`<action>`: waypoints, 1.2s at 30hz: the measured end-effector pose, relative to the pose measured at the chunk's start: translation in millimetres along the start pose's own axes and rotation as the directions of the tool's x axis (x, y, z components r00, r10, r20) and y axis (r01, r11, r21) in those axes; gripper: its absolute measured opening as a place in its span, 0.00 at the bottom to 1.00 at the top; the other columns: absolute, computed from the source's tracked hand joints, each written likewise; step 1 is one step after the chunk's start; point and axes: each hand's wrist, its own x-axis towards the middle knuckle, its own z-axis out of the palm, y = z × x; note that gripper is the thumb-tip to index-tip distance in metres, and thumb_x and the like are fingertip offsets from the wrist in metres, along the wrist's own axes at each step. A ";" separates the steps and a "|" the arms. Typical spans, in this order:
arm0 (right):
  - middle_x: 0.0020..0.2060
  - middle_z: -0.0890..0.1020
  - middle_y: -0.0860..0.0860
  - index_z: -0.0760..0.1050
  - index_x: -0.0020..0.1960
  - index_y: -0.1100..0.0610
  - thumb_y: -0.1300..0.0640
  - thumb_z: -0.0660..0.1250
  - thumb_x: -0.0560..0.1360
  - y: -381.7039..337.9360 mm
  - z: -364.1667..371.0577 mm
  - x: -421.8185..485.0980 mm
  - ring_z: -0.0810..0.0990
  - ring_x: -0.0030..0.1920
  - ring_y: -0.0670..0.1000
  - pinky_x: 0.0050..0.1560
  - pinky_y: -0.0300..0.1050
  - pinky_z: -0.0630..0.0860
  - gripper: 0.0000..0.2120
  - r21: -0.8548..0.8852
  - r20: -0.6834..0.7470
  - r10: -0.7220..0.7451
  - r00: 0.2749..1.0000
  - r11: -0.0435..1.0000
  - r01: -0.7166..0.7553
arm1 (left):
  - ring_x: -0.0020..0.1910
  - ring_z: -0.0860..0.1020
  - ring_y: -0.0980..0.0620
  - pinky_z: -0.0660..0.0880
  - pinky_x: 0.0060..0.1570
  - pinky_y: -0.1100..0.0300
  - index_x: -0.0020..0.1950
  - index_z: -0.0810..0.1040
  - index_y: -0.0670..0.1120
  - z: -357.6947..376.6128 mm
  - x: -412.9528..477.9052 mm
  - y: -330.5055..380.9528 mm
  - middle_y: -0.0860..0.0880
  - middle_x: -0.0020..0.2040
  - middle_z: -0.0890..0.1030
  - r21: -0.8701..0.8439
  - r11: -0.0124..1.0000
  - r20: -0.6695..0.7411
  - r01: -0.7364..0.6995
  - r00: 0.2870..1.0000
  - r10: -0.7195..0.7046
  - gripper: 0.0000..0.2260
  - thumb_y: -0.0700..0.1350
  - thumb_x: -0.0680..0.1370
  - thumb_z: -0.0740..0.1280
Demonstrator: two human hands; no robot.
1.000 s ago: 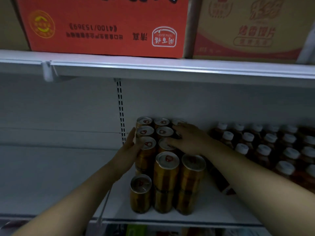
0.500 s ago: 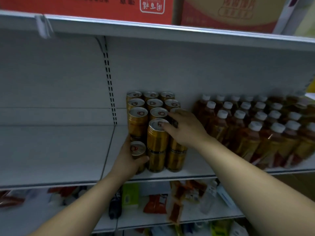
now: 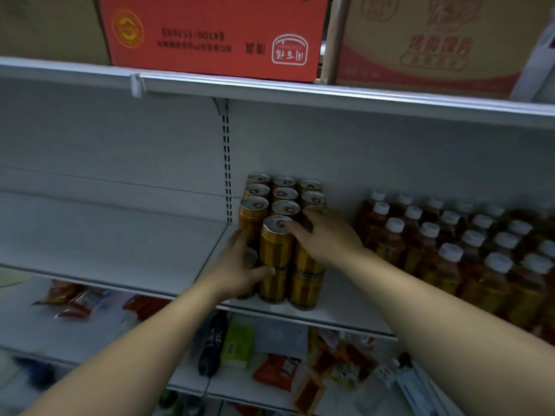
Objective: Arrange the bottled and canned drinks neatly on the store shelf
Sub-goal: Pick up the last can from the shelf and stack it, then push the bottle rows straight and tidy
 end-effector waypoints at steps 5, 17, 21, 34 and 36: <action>0.73 0.65 0.55 0.63 0.73 0.54 0.32 0.51 0.77 3.8 4.5 -2.4 0.60 0.73 0.56 0.71 0.51 0.60 0.33 0.007 0.021 0.020 1.000 1.000 -0.020 | 0.77 0.47 0.44 0.47 0.74 0.44 0.77 0.48 0.58 20.1 4.1 -3.7 0.49 0.79 0.49 0.207 0.978 0.094 0.021 0.995 -0.041 0.41 0.71 0.67 0.54; 0.73 0.67 0.50 0.64 0.73 0.48 0.32 0.54 0.75 38.5 -55.8 -42.8 0.68 0.69 0.55 0.65 0.49 0.69 0.32 -0.117 -0.090 0.204 0.975 0.970 -0.213 | 0.73 0.63 0.47 0.65 0.69 0.47 0.75 0.56 0.57 -39.8 16.5 71.0 0.51 0.76 0.61 0.216 0.943 0.148 -0.252 0.963 0.223 0.38 0.65 0.69 0.65; 0.72 0.68 0.52 0.64 0.73 0.49 0.33 0.55 0.76 68.0 -76.3 -62.1 0.68 0.69 0.56 0.65 0.49 0.69 0.32 -0.171 -0.125 0.279 0.952 0.939 -0.298 | 0.74 0.60 0.47 0.61 0.70 0.54 0.77 0.56 0.52 -23.2 9.0 108.3 0.49 0.77 0.57 0.294 0.900 0.213 -0.322 0.940 0.267 0.34 0.58 0.75 0.67; 0.62 0.76 0.48 0.72 0.67 0.47 0.35 0.55 0.77 168.3 -104.5 -60.4 0.75 0.58 0.53 0.56 0.46 0.71 0.25 -0.074 -0.019 0.223 0.975 0.972 -0.224 | 0.77 0.47 0.47 0.48 0.74 0.42 0.78 0.53 0.52 44.2 27.5 156.0 0.50 0.79 0.48 0.587 0.786 0.207 -0.192 0.975 0.084 0.35 0.63 0.76 0.60; 0.60 0.77 0.48 0.72 0.66 0.46 0.33 0.55 0.75 184.3 -106.1 -55.3 0.76 0.55 0.51 0.55 0.47 0.72 0.26 -0.060 -0.003 0.203 0.979 0.977 -0.202 | 0.77 0.48 0.47 0.50 0.74 0.42 0.77 0.54 0.52 55.5 32.6 166.0 0.49 0.79 0.49 0.597 0.784 0.178 -0.171 0.981 0.078 0.35 0.64 0.75 0.61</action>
